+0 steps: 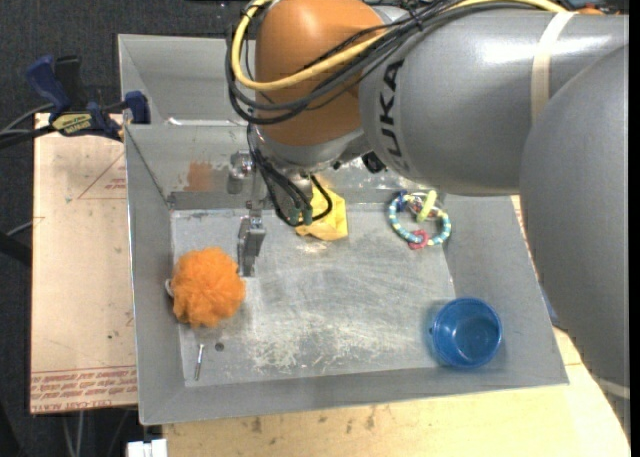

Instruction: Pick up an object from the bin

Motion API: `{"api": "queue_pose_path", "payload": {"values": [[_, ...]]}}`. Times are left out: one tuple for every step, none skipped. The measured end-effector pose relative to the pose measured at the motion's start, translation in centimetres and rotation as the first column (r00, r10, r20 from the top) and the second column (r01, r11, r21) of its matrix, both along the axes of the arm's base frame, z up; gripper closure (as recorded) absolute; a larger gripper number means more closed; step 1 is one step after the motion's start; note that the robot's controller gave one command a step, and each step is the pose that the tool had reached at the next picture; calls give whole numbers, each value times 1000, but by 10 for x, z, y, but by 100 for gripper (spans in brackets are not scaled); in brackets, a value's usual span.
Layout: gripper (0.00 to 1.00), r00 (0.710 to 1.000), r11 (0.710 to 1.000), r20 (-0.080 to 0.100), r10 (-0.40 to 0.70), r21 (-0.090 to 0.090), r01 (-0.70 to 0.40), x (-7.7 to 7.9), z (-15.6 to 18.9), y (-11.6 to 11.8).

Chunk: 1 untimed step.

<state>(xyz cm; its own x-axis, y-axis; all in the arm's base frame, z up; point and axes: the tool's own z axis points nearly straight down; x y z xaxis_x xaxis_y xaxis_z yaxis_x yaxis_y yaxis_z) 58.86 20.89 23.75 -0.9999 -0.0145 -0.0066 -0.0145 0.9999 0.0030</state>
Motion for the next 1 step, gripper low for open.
{"api": "queue_pose_path", "payload": {"values": [[0, 1000, 1000, -4, 1, -2, -1, -1, -2, 0]]}}
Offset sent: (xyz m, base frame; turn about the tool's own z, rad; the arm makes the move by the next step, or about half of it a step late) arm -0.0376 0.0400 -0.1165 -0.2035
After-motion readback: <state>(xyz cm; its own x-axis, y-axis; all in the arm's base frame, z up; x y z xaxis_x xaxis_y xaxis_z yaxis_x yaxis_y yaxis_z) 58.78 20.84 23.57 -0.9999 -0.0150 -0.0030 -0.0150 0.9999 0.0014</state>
